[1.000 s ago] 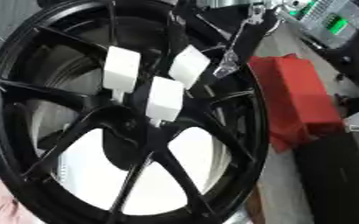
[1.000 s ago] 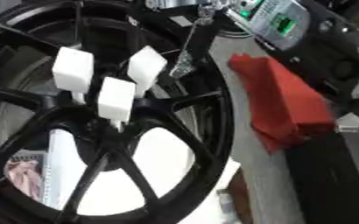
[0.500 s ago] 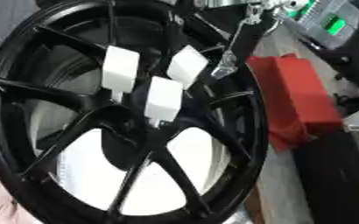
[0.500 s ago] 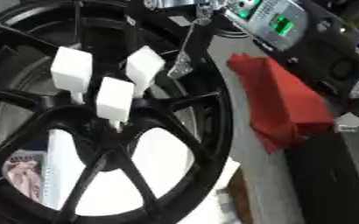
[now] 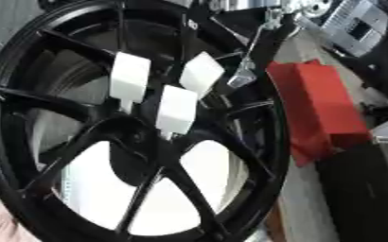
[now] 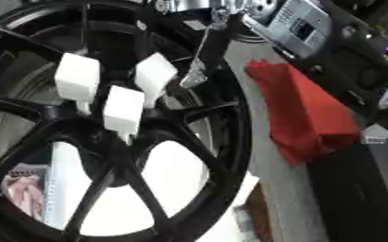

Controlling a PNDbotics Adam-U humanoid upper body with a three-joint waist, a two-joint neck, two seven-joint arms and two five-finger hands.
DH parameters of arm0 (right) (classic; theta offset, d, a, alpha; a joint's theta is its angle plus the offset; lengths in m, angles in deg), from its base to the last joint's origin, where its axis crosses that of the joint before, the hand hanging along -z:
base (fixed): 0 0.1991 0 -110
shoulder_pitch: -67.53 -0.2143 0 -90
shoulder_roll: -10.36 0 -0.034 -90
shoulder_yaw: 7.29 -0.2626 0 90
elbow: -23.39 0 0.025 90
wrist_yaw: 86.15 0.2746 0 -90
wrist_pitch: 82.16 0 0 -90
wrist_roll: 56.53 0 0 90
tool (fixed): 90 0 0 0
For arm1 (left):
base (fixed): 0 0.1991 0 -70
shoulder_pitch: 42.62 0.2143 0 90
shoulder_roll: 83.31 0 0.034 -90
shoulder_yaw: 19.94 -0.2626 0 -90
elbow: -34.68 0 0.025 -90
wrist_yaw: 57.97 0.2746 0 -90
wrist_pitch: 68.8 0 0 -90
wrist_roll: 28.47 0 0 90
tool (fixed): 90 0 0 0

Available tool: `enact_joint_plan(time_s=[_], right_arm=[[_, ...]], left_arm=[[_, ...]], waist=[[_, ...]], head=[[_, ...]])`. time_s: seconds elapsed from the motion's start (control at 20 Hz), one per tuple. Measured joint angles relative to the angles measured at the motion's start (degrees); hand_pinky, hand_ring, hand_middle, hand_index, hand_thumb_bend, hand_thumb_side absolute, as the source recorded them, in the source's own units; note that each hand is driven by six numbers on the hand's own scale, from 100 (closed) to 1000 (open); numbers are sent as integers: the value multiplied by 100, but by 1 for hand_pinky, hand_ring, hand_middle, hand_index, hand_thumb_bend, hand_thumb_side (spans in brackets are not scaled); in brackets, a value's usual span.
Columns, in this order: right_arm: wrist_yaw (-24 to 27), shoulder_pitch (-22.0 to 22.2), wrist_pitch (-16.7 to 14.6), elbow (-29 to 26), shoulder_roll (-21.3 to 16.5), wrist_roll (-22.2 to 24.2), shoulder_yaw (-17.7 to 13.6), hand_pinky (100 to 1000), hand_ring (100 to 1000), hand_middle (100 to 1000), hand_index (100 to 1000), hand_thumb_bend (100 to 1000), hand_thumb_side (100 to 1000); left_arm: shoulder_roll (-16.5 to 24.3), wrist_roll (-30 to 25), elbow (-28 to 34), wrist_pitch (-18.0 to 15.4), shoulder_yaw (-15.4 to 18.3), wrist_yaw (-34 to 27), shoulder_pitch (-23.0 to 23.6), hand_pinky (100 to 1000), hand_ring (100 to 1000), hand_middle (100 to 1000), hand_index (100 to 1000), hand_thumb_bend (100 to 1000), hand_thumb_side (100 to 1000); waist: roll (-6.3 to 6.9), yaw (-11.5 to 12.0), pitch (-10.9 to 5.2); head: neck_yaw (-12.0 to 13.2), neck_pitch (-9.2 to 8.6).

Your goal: Pull the pin out of the wheel hub.

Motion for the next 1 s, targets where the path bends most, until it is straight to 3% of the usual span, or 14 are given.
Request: enact_joint_plan(time_s=[1.0], right_arm=[[455, 27, 225, -98, -130, -210, -144, 802, 627, 385, 501, 392, 100]], left_arm=[[0, -6, 0, 7, 0, -15, 1, 907, 479, 581, 759, 100, 751]], waist=[[36, -74, -79]], head=[[5, -1]])
